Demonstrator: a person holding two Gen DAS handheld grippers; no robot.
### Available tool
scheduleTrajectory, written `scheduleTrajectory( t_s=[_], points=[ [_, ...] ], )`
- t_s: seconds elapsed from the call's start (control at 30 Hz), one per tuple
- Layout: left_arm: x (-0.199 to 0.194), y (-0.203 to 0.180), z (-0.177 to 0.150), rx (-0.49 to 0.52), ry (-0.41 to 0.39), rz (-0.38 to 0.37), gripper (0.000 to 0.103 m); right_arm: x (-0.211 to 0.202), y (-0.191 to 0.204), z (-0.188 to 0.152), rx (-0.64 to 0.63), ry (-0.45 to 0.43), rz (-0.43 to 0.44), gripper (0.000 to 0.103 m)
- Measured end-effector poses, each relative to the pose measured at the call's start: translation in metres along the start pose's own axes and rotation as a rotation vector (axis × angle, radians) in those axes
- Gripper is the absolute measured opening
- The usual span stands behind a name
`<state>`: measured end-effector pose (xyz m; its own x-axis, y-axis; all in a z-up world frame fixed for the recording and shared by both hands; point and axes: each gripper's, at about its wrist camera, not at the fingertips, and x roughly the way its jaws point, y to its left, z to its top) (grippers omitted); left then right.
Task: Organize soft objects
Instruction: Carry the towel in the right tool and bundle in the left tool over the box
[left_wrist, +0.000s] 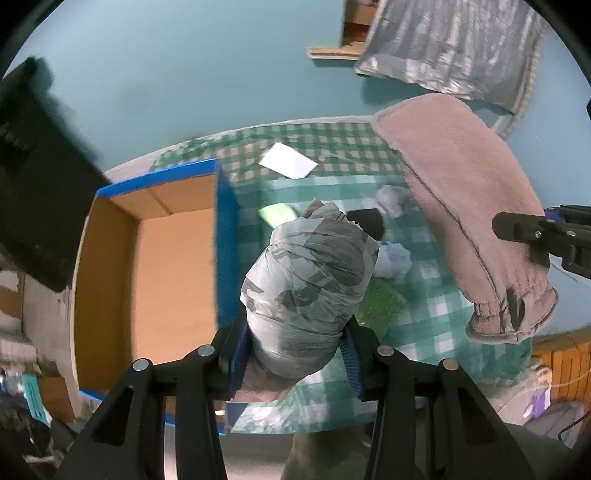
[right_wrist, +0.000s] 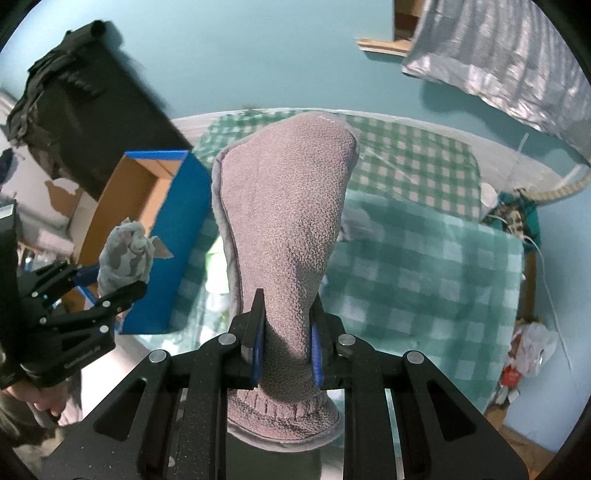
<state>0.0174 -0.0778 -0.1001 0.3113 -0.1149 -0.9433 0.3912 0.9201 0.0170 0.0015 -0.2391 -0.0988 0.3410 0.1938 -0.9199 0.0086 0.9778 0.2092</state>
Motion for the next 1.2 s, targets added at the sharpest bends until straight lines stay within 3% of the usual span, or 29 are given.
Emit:
scheduleTrajectory(
  t_s=[0.63, 1.2],
  points=[
    [-0.013, 0.106, -0.029, -0.23, 0.004, 0.103, 0.045, 0.032, 0.095, 0.045, -0.164, 0.024, 0.102, 0.019],
    [0.002, 0.178, -0.038, -0.331, 0.031, 0.163, 0.045, 0.078, 0.192, 0.083, -0.33, 0.065, 0.154, 0.019]
  ],
)
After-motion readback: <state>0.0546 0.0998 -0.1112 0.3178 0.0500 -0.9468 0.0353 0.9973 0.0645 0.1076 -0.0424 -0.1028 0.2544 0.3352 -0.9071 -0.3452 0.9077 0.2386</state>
